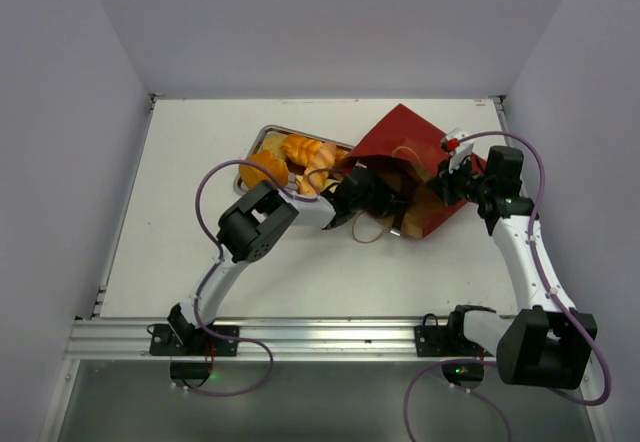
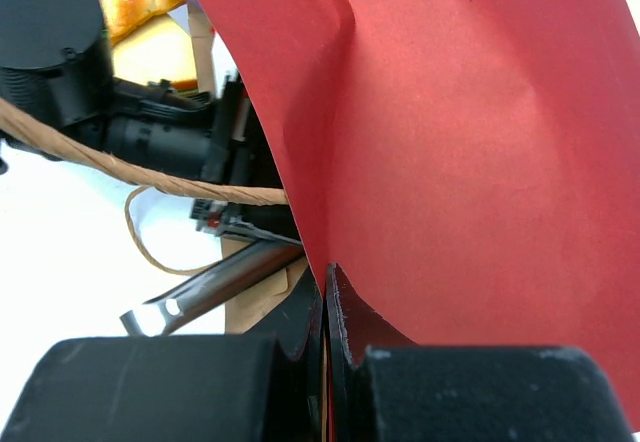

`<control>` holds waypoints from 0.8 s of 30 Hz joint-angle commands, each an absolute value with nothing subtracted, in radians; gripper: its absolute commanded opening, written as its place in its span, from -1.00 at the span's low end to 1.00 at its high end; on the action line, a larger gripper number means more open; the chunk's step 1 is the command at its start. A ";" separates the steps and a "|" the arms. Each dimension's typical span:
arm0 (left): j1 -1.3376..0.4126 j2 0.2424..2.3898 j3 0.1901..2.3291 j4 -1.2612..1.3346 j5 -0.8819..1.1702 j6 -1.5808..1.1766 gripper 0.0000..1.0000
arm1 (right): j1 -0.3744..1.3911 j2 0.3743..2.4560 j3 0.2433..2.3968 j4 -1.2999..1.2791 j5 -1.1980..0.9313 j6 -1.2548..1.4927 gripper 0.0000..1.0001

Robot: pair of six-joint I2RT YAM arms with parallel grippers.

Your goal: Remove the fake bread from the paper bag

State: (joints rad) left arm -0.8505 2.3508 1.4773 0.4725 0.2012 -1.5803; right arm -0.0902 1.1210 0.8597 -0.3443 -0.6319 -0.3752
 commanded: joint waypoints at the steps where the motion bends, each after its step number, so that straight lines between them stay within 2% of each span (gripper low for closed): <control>1: -0.836 2.257 1.433 0.557 0.176 -1.549 -0.85 | -0.103 1.097 0.876 -0.345 -0.652 -0.362 -1.00; 18: -0.827 2.065 1.207 0.637 0.224 -1.503 -0.79 | -0.110 1.091 0.876 -0.339 -0.649 -0.353 -1.00; 21: -0.825 2.075 1.209 0.663 0.242 -1.503 -0.66 | -0.109 1.091 0.877 -0.339 -0.647 -0.351 -1.00; 24: -0.825 2.080 1.215 0.664 0.259 -1.505 -0.39 | -0.110 1.091 0.874 -0.339 -0.647 -0.353 -1.00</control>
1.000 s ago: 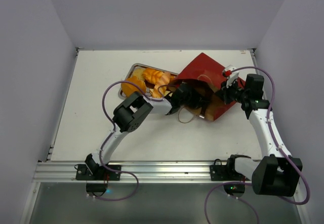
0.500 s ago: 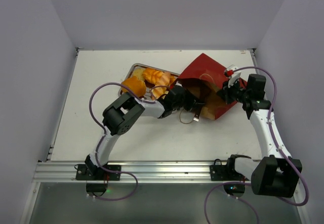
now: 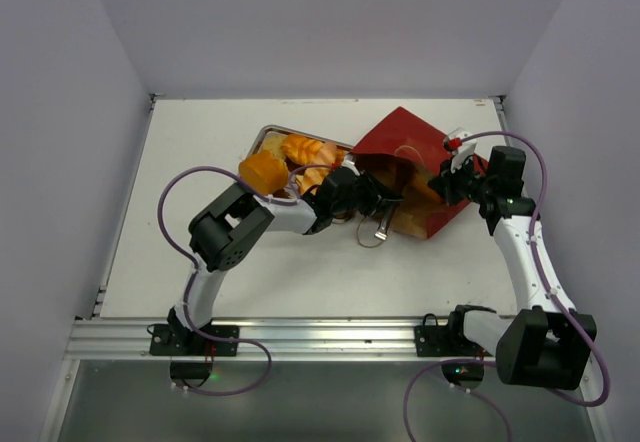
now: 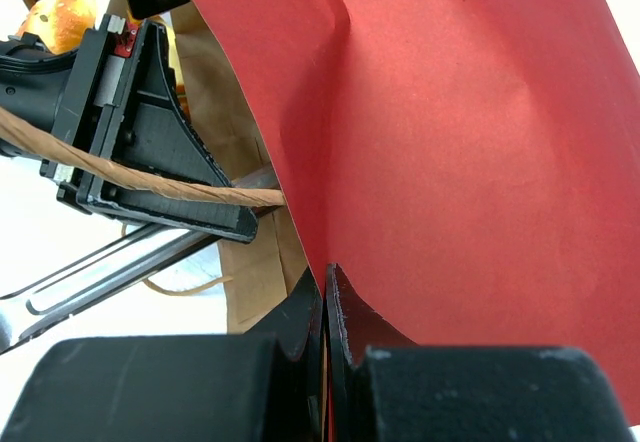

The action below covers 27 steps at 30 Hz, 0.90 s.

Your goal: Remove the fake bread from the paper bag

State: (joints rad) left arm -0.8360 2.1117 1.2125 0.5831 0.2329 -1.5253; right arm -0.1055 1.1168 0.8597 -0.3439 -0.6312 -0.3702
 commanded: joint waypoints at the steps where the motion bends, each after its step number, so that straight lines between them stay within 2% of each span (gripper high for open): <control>1: -0.825 2.079 1.215 0.661 0.261 -1.506 -0.33 | -0.110 1.092 0.874 -0.339 -0.650 -0.353 -1.00; 7: -0.824 2.046 1.187 0.646 0.268 -1.532 -0.17 | -0.110 1.088 0.871 -0.334 -0.652 -0.354 -1.00; 27: -0.811 2.010 1.141 0.615 0.310 -1.519 -0.09 | -0.110 1.083 0.865 -0.330 -0.661 -0.356 -1.00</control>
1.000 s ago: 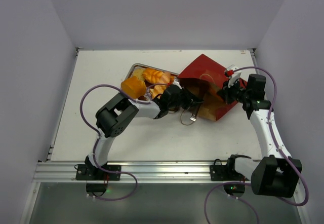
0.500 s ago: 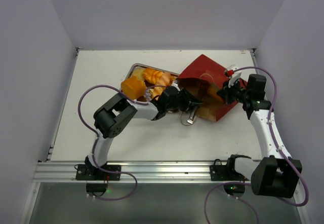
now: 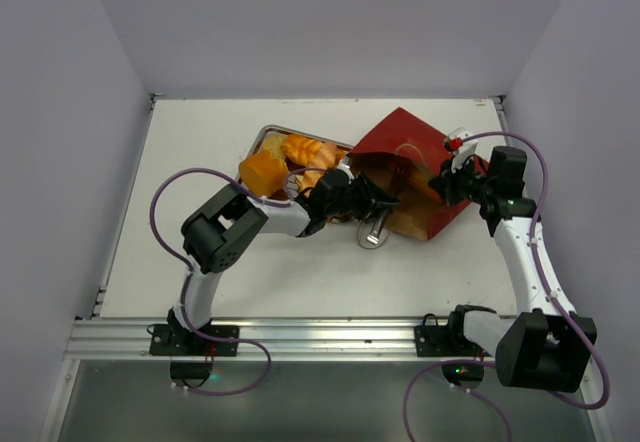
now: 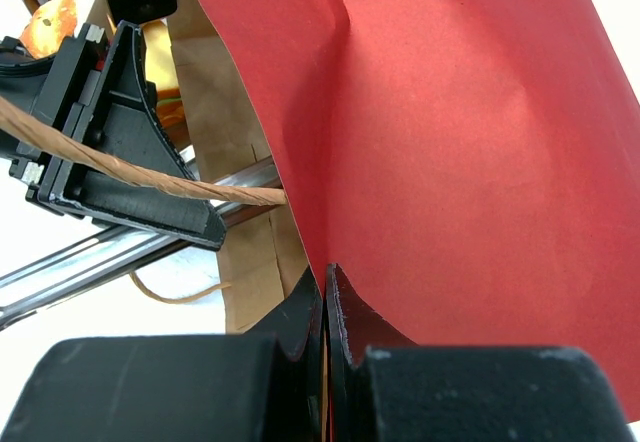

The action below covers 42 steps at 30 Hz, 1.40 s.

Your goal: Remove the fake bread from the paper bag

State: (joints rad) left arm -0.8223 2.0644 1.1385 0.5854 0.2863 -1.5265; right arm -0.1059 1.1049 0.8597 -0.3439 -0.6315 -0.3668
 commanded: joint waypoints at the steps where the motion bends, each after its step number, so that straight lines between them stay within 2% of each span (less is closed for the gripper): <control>1: -0.811 2.011 1.143 0.615 0.317 -1.517 -0.09 | -0.110 1.083 0.865 -0.328 -0.663 -0.354 -1.00; 42: -0.827 2.154 1.371 0.302 0.388 -1.344 -0.07 | -0.110 1.074 0.856 -0.324 -0.684 -0.356 -1.00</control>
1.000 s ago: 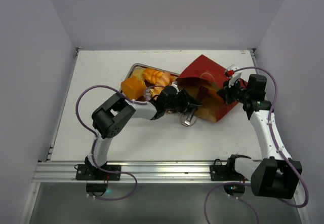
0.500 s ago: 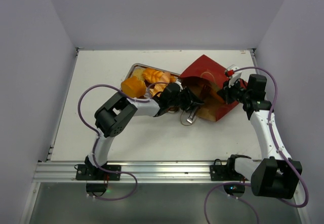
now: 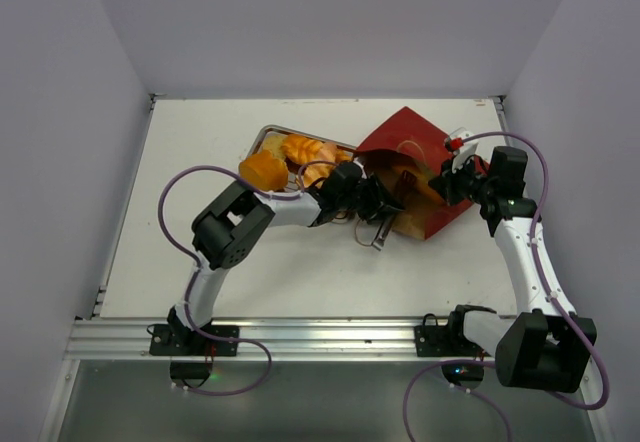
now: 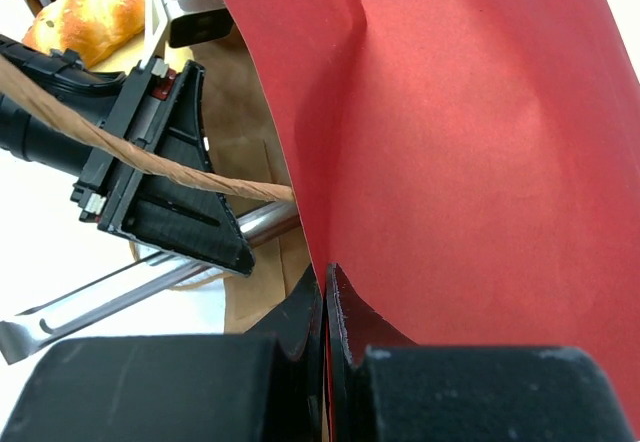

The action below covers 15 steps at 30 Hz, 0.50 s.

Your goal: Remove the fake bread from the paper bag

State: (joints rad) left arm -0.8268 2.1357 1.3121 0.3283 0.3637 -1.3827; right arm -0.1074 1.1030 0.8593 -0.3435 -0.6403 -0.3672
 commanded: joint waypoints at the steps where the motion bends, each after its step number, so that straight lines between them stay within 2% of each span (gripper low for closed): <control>1: -0.827 2.157 1.374 0.301 0.390 -1.344 -0.07 | -0.110 1.074 0.856 -0.324 -0.686 -0.356 -1.00; 15: -0.824 2.123 1.367 0.247 0.393 -1.287 -0.07 | -0.109 1.071 0.853 -0.322 -0.690 -0.354 -1.00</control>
State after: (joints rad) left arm -0.8268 2.1487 1.3430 0.2604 0.3721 -1.3361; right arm -0.1078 1.1007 0.8585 -0.3439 -0.6468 -0.3668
